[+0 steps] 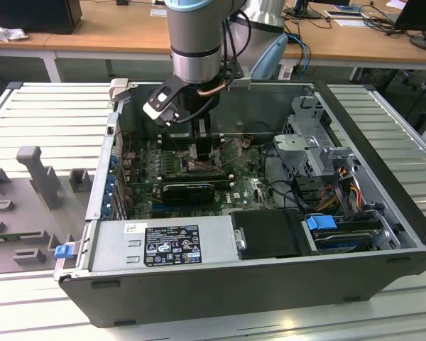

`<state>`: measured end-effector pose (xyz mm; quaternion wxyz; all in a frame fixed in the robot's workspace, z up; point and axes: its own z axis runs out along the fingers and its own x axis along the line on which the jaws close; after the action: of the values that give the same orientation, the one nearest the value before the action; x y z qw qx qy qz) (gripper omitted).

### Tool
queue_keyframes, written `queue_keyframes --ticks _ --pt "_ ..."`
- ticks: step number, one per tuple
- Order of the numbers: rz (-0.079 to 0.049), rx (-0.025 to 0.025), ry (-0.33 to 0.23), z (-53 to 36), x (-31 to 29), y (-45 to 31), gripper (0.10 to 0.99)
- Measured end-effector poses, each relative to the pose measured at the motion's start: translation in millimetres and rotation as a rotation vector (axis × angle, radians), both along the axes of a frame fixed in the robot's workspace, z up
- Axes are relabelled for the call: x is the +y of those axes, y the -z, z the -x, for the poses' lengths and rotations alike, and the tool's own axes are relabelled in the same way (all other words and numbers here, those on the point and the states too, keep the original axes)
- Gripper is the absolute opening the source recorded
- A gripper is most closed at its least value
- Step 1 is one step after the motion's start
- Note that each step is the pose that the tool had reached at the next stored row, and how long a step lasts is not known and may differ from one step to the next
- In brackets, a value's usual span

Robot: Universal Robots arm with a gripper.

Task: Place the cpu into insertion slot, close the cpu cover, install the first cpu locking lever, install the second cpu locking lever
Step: 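Place the cpu into insertion slot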

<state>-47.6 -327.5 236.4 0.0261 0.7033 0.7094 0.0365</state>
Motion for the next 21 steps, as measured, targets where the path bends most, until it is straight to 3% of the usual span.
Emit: queue_keyframes --ticks 9,17,21 --pt "0.0 0.0 0.0 2.8 2.9 20.7 0.529" --pt "0.0 0.0006 0.003 2.5 7.7 28.9 0.529" --pt "0.0 0.004 0.004 1.9 10.1 34.0 0.529"
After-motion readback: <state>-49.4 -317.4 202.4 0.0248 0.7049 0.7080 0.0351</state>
